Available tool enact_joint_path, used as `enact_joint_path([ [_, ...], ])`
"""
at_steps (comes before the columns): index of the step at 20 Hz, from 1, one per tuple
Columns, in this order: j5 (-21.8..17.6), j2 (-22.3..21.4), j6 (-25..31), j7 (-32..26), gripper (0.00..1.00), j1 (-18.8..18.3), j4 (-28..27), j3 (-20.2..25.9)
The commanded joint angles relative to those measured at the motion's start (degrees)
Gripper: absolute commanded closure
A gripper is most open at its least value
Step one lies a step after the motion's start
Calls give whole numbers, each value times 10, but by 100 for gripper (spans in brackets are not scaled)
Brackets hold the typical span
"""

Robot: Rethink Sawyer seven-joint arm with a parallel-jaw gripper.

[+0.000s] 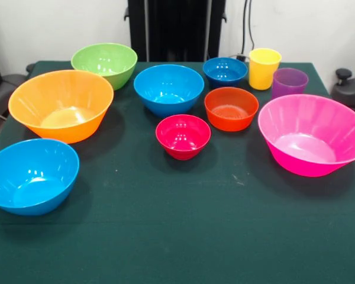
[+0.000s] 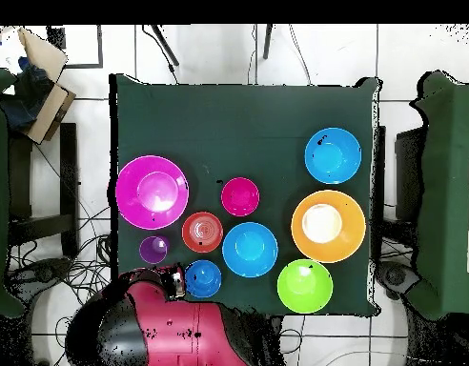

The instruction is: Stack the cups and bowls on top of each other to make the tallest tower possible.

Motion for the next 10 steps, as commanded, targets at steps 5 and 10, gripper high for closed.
enact_joint_path([
  [5,7,65,-9,100,0,-4,24,16],
  [10,-4,138,-82,103,0,-17,33,28],
])
